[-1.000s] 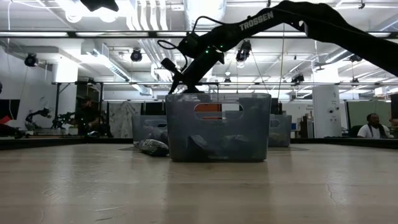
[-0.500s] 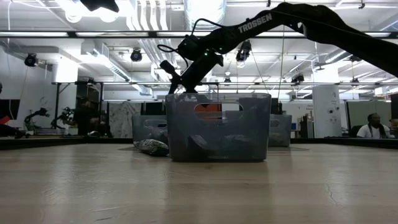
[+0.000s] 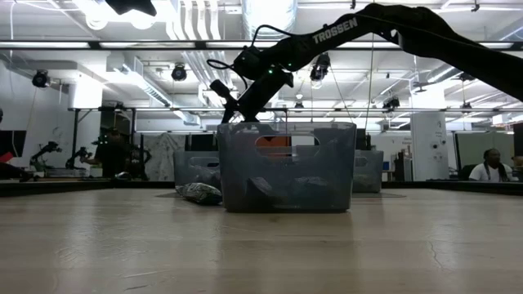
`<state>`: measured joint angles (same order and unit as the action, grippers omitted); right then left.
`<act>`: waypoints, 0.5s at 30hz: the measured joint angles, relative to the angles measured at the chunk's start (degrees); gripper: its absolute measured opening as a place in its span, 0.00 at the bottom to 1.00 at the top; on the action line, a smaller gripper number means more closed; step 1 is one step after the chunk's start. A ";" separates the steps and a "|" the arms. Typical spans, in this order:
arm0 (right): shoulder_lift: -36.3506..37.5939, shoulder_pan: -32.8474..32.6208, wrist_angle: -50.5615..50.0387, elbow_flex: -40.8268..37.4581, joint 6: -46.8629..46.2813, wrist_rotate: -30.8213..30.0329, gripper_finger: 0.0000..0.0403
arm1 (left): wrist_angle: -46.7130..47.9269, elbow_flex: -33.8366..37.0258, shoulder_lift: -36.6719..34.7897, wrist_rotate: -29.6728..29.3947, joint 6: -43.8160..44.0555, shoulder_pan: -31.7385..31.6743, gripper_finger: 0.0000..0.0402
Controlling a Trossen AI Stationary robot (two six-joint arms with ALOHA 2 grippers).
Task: Pick and place Granola Bars by type
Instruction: Put the red granola bar into the left black bin
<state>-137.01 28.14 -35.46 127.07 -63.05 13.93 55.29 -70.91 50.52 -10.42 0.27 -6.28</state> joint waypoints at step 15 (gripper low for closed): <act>0.00 -0.15 -1.86 -0.75 -0.42 3.54 0.18 | 0.08 0.00 0.00 0.01 -0.02 0.00 0.00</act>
<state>-137.01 27.99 -37.33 126.32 -63.46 17.48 55.37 -70.91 50.52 -10.41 0.25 -6.28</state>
